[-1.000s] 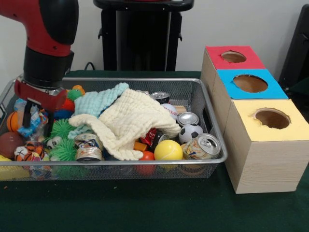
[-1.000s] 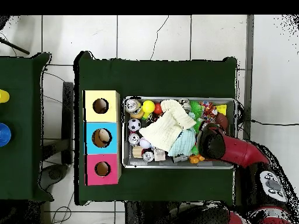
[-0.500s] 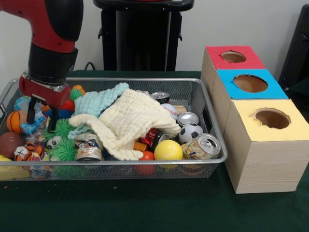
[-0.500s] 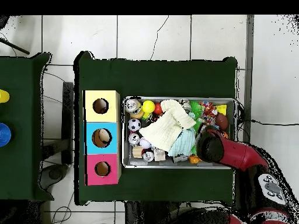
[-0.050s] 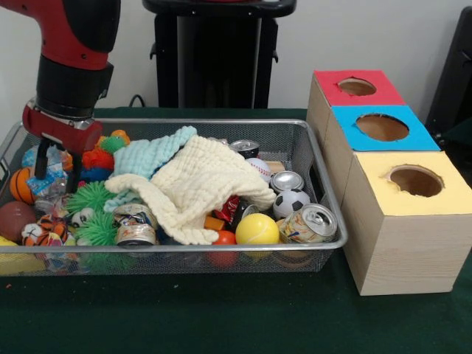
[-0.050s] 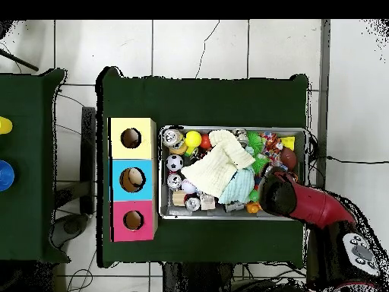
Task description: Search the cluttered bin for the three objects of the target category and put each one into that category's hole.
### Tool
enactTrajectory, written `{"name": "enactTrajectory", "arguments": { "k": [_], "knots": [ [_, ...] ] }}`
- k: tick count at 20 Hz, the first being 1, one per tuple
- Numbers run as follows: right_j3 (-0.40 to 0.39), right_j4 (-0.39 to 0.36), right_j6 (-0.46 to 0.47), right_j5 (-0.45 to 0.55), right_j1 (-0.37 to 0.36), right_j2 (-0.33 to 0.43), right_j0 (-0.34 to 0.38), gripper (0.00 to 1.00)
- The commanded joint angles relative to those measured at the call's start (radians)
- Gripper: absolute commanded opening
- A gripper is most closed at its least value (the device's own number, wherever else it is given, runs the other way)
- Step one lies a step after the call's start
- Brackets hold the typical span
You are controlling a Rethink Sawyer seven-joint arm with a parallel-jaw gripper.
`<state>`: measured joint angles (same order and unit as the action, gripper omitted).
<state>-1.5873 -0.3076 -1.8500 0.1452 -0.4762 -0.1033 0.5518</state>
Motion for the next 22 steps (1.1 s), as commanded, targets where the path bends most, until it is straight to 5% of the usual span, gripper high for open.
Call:
{"name": "enactTrajectory", "arguments": {
  "k": [1, 7, 22],
  "knots": [
    [-0.077, 0.005, -0.049, 0.16, -0.019, 0.037, -0.002, 1.0],
    [-0.082, -0.002, -0.025, 0.245, -0.027, 0.037, -0.015, 1.0],
    [-0.147, -0.04, -0.064, 0.169, -0.006, 0.007, -0.051, 1.0]
  ]
}}
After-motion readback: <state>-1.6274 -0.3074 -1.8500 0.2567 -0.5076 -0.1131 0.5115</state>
